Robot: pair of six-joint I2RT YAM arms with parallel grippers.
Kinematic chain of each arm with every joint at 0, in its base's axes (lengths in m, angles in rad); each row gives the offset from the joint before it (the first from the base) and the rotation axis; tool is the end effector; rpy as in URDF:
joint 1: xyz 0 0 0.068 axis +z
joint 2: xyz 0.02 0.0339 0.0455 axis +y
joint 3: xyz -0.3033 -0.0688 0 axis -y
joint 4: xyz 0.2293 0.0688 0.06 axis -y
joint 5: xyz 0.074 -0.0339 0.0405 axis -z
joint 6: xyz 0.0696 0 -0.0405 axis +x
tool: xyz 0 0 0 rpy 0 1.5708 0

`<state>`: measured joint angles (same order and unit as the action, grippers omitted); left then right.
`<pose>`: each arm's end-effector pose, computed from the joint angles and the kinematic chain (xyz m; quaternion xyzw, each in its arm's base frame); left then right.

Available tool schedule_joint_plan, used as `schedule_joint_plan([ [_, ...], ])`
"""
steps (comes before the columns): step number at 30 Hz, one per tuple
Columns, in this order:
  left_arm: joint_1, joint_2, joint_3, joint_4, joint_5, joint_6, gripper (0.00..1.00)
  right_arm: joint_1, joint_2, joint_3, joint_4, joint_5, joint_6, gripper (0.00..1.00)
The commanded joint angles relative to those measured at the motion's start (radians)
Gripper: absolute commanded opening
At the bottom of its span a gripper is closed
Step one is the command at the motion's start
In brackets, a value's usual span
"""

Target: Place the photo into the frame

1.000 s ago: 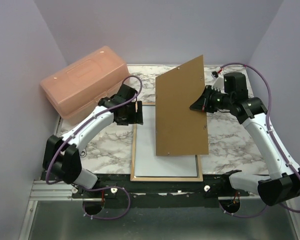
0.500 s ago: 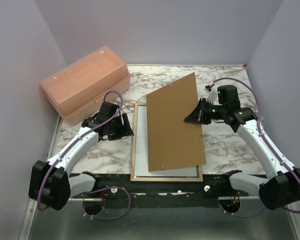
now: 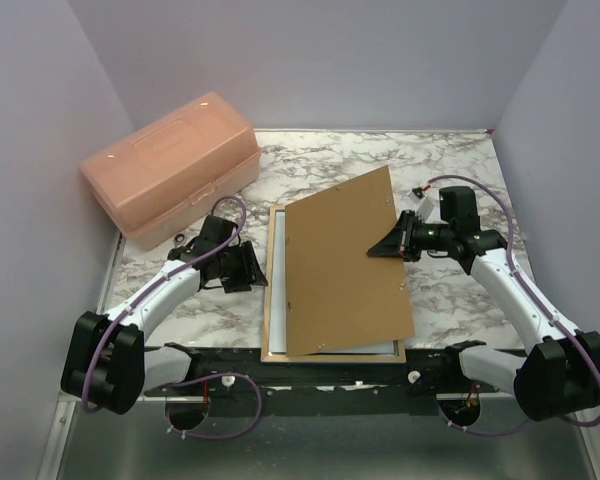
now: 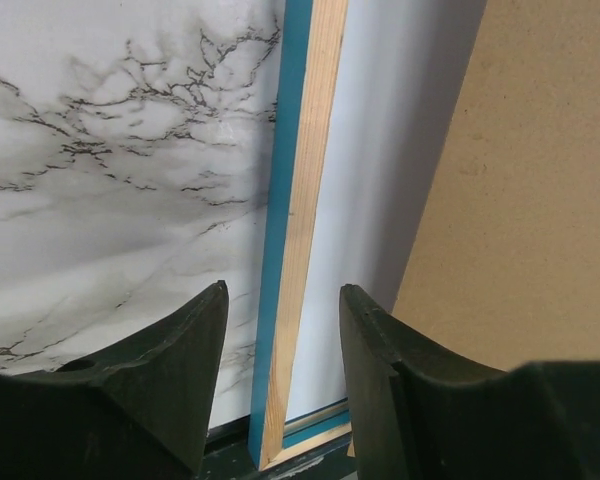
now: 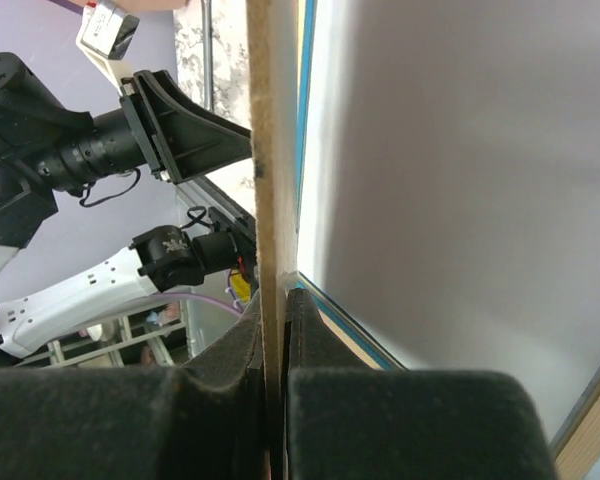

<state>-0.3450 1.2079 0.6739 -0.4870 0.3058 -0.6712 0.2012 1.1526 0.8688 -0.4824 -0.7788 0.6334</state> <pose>0.1939 -0.0920 0.2123 -0.1137 0.9453 -0.2586 0.1631 0.2085 0.0924 0.2984 0.0373 0.8633 0.4662 0.1896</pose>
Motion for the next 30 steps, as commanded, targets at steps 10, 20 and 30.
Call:
schedule_joint_plan([
  [10,0.005,0.046,-0.019,0.022,0.003,0.021,0.41,-0.037,-0.012,-0.098,0.136,-0.131,0.066,0.01],
  [20,0.003,0.082,-0.009,0.029,0.020,0.025,0.36,-0.037,0.059,-0.137,0.223,-0.137,0.081,0.01],
  [30,-0.006,0.121,0.002,0.048,0.058,0.019,0.34,-0.038,0.115,-0.130,0.280,-0.143,0.076,0.01],
])
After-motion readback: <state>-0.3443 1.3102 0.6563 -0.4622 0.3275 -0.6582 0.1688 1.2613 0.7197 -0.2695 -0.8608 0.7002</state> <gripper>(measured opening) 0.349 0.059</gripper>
